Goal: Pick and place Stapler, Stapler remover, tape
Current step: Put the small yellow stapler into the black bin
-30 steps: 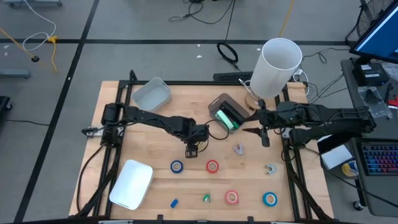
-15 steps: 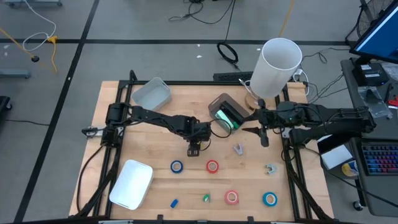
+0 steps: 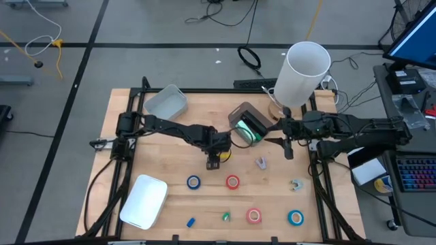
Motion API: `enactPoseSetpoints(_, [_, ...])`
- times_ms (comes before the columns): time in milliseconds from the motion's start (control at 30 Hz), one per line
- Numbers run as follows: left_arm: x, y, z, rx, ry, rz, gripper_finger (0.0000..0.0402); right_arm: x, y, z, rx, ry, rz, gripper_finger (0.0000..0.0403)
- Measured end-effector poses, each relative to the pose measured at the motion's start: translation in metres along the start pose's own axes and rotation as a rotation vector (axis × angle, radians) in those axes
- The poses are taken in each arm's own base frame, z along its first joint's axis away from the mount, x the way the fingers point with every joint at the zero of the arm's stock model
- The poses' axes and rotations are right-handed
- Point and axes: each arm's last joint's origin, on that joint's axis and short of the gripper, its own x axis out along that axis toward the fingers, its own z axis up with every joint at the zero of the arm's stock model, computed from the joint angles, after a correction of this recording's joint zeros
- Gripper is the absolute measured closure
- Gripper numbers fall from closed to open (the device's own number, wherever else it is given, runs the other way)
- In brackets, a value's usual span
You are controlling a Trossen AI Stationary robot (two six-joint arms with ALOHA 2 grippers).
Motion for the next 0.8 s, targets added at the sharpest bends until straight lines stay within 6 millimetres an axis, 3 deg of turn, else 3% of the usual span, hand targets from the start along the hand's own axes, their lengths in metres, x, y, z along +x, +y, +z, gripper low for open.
enactPoseSetpoints(800, [0.0056,0.0051,0.0059,0.026,-0.06,-0.024,0.0174,0.0,0.0,0.0002,0.002,-0.002,0.0,0.0245])
